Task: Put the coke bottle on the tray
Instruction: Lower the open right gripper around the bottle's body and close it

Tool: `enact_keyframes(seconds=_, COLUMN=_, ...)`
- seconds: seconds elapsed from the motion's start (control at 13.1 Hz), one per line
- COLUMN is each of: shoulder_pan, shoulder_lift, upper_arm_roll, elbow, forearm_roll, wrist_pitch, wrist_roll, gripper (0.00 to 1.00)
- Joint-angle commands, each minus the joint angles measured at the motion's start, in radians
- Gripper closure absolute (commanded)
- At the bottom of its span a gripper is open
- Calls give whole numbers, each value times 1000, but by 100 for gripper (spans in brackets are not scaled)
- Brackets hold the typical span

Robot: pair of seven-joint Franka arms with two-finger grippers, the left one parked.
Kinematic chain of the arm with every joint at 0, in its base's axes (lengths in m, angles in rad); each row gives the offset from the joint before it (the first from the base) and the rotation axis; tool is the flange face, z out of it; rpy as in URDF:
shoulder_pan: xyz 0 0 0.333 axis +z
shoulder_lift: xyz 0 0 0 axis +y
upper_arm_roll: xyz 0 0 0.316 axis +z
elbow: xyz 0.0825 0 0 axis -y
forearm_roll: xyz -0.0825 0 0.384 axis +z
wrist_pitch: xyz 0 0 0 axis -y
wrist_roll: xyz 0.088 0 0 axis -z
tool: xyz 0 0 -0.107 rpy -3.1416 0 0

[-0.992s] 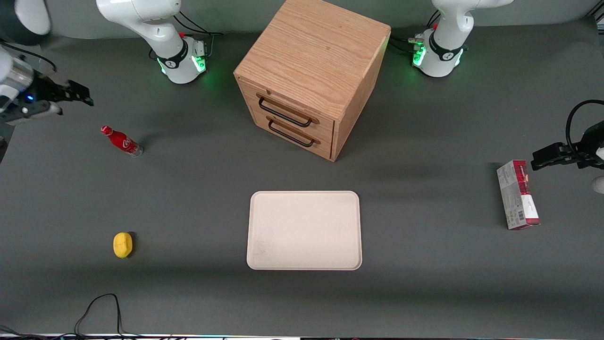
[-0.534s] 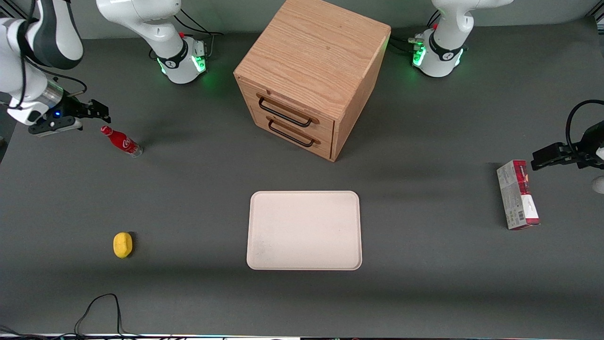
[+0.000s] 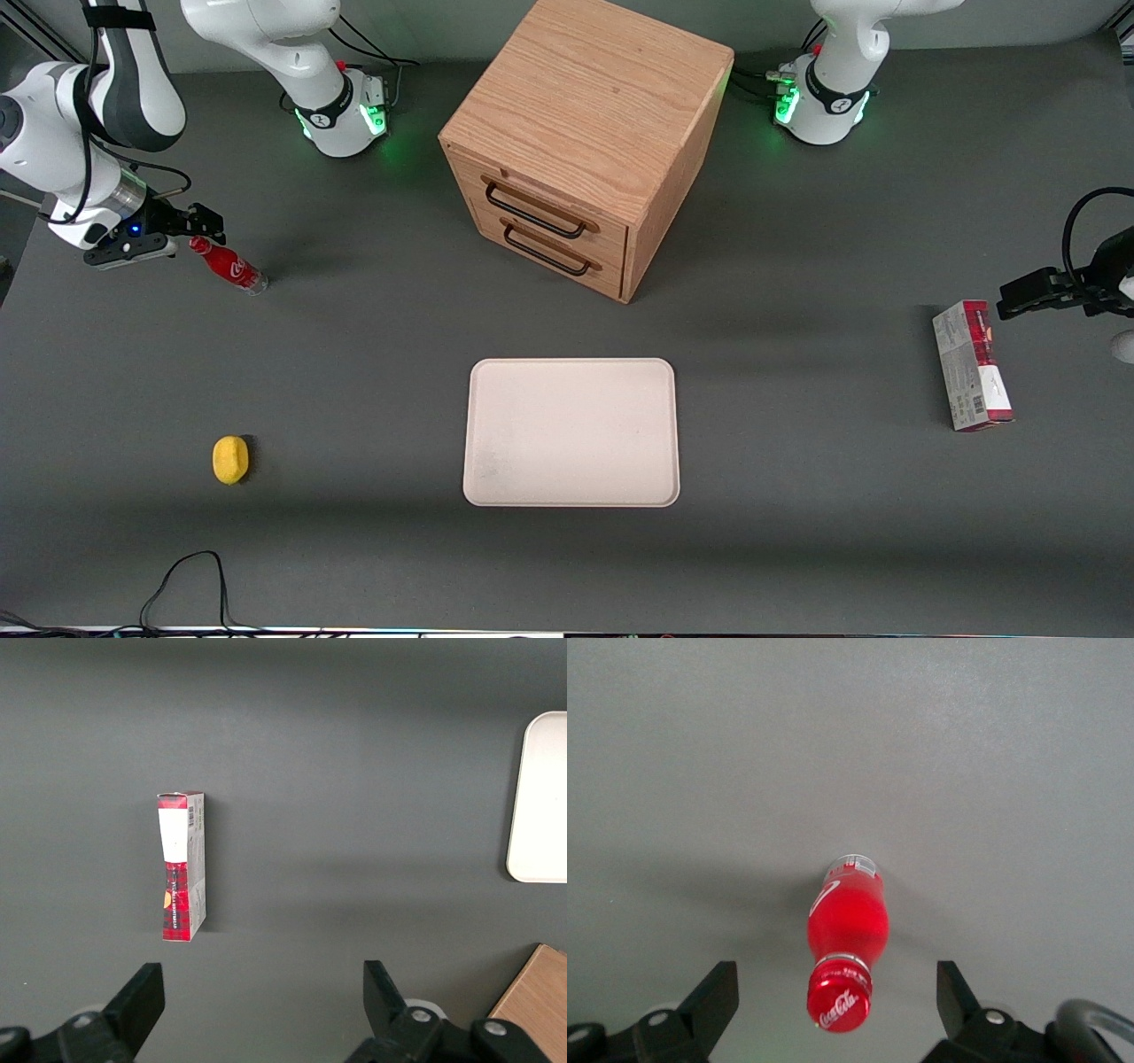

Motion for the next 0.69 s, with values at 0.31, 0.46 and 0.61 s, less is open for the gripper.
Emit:
enact_keyframes(seconds=0.31, shoulder_pan=8, shoulder_lift=7, upper_arm_roll=-15, elbow=-21, forearm_roll=-26, wrist_pitch=40, wrist_roll=7, gripper=62)
enact_keyframes(seconds=0.46, shoulder_pan=8, shoulder_lift=5, upper_arm_roll=-17, elbow=-22, forearm_roll=-26, wrist_pitch=39, wrist_roll=4, gripper=100)
enact_keyframes(seconds=0.61, shoulder_pan=8, shoulder_lift=5, upper_arm_roll=-17, elbow=-21, forearm_roll=-26, wrist_pitch=37, wrist_roll=3, gripper=100)
